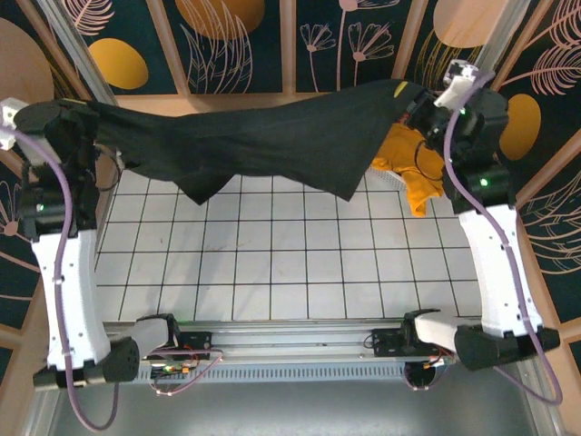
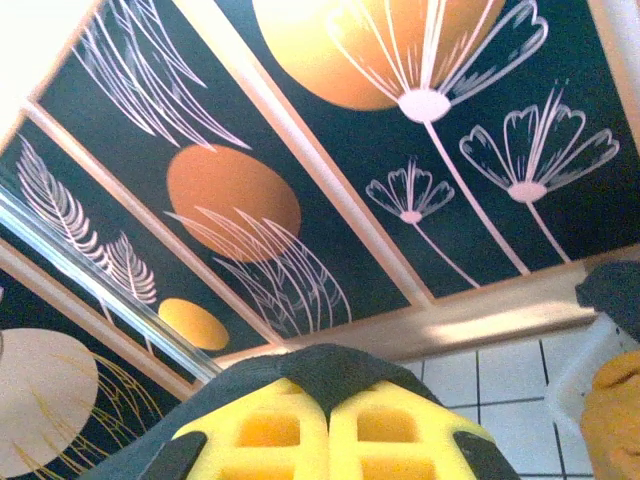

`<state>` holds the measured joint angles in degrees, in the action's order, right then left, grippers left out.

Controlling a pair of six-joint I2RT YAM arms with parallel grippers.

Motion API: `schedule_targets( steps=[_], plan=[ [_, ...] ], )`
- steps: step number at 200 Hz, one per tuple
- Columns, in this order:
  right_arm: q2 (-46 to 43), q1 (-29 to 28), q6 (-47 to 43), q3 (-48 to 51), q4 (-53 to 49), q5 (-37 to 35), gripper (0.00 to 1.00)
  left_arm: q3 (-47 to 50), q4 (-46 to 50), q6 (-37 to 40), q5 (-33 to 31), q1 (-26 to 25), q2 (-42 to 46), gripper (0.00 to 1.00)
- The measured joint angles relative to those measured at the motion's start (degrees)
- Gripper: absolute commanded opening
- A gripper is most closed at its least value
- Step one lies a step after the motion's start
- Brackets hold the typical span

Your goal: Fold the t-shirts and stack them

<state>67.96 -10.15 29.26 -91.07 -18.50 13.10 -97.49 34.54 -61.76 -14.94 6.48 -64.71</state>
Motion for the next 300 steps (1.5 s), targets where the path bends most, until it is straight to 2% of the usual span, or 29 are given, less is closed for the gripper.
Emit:
schedule_targets(
  steps=[33, 70, 104, 125, 153, 176, 195, 231, 236, 239, 245, 255, 258, 266, 274, 288, 300],
  plan=[
    [3.19, 0.52, 1.84, 0.02, 4.09, 4.37, 0.0, -2.19, 0.74, 0.04, -0.17, 0.0, -1.81, 0.0],
    [19.67, 0.68, 4.52, -5.66, 7.37, 9.68, 0.0, -5.92, 1.14, 1.09, 3.06, 0.76, -15.89, 0.0],
    [36.04, 0.72, 6.08, -18.18, 5.4, 12.22, 0.0, -11.74, 3.1, 1.97, 8.07, 3.5, -29.79, 0.0],
    [41.94, 0.74, 6.29, -28.57, 2.25, 12.46, 0.0, -19.1, 4.66, 2.16, 10.58, 5.38, -34.82, 0.0],
    [44.5, 1.29, 6.29, -41.55, -0.55, 12.44, 0.0, -31.21, 5.14, 2.16, 11.98, 6.91, -36.06, 0.0],
    [41.64, 2.56, 6.08, -43.95, -1.44, 11.8, 0.0, -34.34, 4.55, 2.14, 11.41, 7.15, -31.65, 0.0],
    [34.71, 3.3, 5.68, -35.74, -1.53, 10.56, 0.0, -28.44, 4.52, 1.95, 9.62, 7.13, -24.44, 0.0],
    [14.38, 3.21, 6.32, -1.97, -0.55, 8.26, 0.0, 2.54, 1.86, -0.92, 6.4, 7.15, -5.05, 0.0],
    [12.41, 3.21, 6.49, 1.99, -0.55, 8.07, 0.14, 6.43, 1.68, -1.29, 6.6, 7.15, -3.43, 0.01],
    [10.91, 3.21, 6.88, 5.27, -0.37, 7.85, 0.27, 9.09, 1.51, -1.7, 6.8, 7.15, -2.51, 0.07],
    [8.94, 3.21, 7.58, 10.01, -0.63, 7.65, 0.47, 13.99, 1.31, -2.23, 7.06, 7.15, -1.14, 0.22],
    [6.73, 3.21, 8.31, 17.68, -1.18, 7.23, 0.71, 21.53, 1.31, -2.99, 7.43, 7.15, 0.17, 0.48],
    [6.47, 3.21, 8.55, 19.67, -1.44, 7.08, 0.75, 23.71, 1.49, -3.04, 7.43, 7.15, 0.17, 0.54],
    [6.29, 3.21, 8.98, 24.5, -2.36, 6.47, 0.79, 29.62, 1.7, -3.5, 7.54, 7.23, 0.02, 0.66],
    [6.69, 2.99, 9.07, 28.26, -3.21, 5.7, 0.81, 34.53, 1.99, -3.5, 7.85, 7.3, -0.22, 0.72],
    [7.1, 1.99, 9.09, 33.97, -5.77, 3.1, 0.81, 41.13, 3.48, -3.69, 8.68, 7.41, -0.33, 0.73],
    [7.08, 0.44, 9.05, 36.46, -7.67, 1.22, 0.81, 44.13, 4.0, -3.39, 9.62, 7.41, -0.2, 0.7]
  ],
)
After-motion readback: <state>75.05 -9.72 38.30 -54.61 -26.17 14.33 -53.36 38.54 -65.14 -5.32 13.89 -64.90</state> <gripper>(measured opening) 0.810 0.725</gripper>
